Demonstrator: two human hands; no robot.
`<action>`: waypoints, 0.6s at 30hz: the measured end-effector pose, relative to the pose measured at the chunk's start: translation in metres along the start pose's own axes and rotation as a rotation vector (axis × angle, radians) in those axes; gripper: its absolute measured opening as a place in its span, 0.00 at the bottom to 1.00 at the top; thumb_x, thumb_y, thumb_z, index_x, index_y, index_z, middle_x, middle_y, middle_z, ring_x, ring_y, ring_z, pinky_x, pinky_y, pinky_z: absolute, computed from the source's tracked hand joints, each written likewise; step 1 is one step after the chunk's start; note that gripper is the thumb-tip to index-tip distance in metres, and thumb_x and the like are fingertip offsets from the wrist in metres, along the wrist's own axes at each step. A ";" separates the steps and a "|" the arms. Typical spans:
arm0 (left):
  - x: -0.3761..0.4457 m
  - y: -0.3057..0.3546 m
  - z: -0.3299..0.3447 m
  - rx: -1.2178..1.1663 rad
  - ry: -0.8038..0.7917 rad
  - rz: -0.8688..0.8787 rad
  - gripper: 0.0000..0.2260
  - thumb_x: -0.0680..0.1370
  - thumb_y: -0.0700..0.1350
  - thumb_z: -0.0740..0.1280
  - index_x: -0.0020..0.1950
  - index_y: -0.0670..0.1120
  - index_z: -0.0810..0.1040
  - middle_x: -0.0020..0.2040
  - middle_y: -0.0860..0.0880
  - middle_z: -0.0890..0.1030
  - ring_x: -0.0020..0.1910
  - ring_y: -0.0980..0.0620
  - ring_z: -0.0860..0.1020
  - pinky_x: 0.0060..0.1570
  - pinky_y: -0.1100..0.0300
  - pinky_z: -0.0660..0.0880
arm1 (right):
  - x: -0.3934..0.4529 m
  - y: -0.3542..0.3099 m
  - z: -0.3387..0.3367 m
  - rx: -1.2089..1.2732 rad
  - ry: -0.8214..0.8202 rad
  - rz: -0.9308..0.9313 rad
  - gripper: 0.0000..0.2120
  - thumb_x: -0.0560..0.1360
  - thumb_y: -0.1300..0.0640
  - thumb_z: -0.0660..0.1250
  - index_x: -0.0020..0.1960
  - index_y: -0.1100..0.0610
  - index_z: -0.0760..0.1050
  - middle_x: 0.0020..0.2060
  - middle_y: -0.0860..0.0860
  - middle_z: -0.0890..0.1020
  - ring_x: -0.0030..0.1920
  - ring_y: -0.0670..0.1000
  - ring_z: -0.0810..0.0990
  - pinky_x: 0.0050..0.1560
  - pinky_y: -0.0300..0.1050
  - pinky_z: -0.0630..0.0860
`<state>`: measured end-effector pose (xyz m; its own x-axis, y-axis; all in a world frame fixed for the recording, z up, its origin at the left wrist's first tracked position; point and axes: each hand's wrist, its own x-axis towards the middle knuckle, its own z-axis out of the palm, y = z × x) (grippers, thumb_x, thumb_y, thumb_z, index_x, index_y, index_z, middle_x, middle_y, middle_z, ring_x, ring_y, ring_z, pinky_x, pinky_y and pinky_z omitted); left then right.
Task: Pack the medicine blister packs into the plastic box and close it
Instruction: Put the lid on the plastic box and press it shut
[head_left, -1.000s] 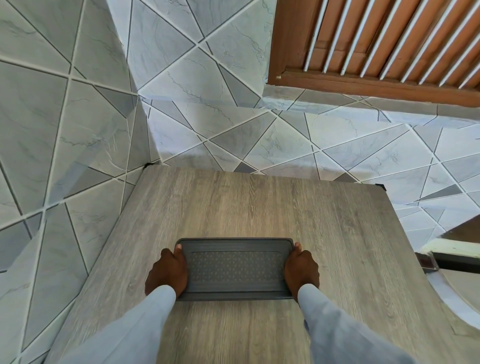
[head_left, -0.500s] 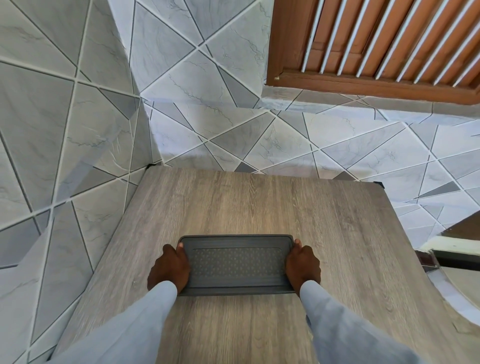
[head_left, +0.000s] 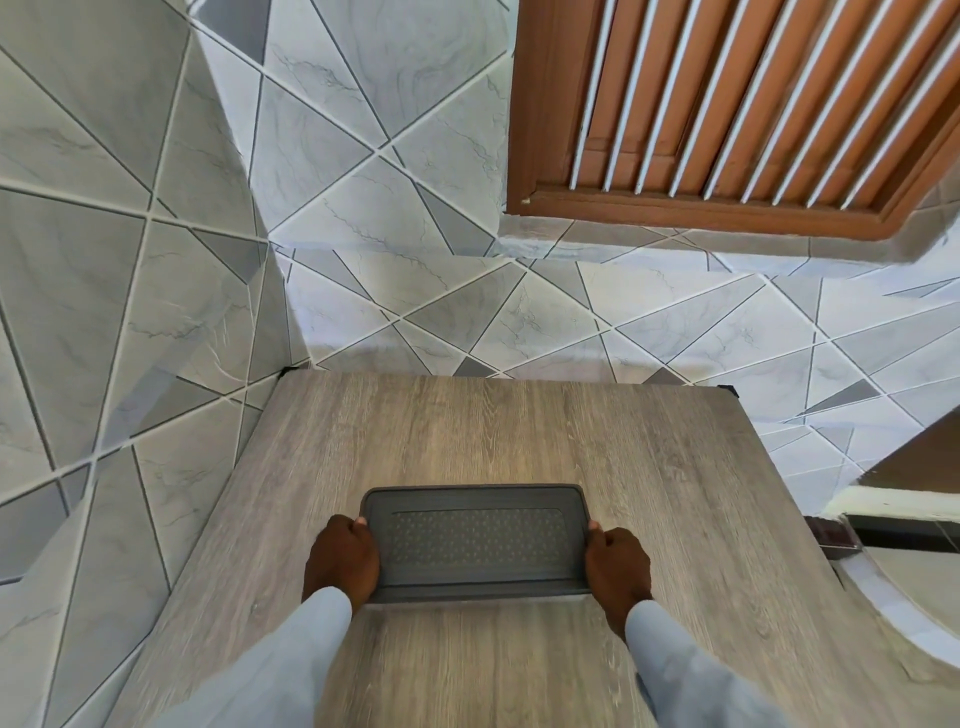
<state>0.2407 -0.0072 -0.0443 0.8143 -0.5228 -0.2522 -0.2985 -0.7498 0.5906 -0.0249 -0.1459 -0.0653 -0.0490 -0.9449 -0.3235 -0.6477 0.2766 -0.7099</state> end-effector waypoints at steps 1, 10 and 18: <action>0.002 0.006 0.002 0.002 -0.006 0.010 0.16 0.82 0.48 0.53 0.56 0.39 0.74 0.54 0.38 0.79 0.49 0.40 0.76 0.47 0.54 0.68 | 0.004 -0.001 -0.003 0.005 0.001 0.005 0.19 0.80 0.48 0.56 0.44 0.63 0.75 0.37 0.56 0.79 0.35 0.53 0.76 0.36 0.44 0.71; 0.030 0.044 0.028 0.044 -0.096 0.057 0.14 0.82 0.46 0.53 0.57 0.39 0.73 0.57 0.38 0.78 0.53 0.39 0.77 0.48 0.53 0.69 | 0.044 -0.003 -0.022 -0.026 0.049 0.043 0.19 0.80 0.49 0.57 0.47 0.64 0.75 0.41 0.59 0.80 0.36 0.54 0.76 0.34 0.43 0.68; 0.034 0.044 0.037 0.049 -0.112 0.060 0.13 0.82 0.45 0.53 0.56 0.38 0.73 0.55 0.38 0.78 0.49 0.42 0.76 0.44 0.55 0.67 | 0.048 0.003 -0.021 -0.031 0.025 0.051 0.19 0.80 0.49 0.56 0.47 0.64 0.75 0.38 0.57 0.79 0.35 0.53 0.76 0.34 0.42 0.69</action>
<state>0.2368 -0.0725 -0.0551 0.7346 -0.6071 -0.3028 -0.3710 -0.7331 0.5700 -0.0453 -0.1941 -0.0693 -0.1015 -0.9340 -0.3425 -0.6673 0.3193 -0.6729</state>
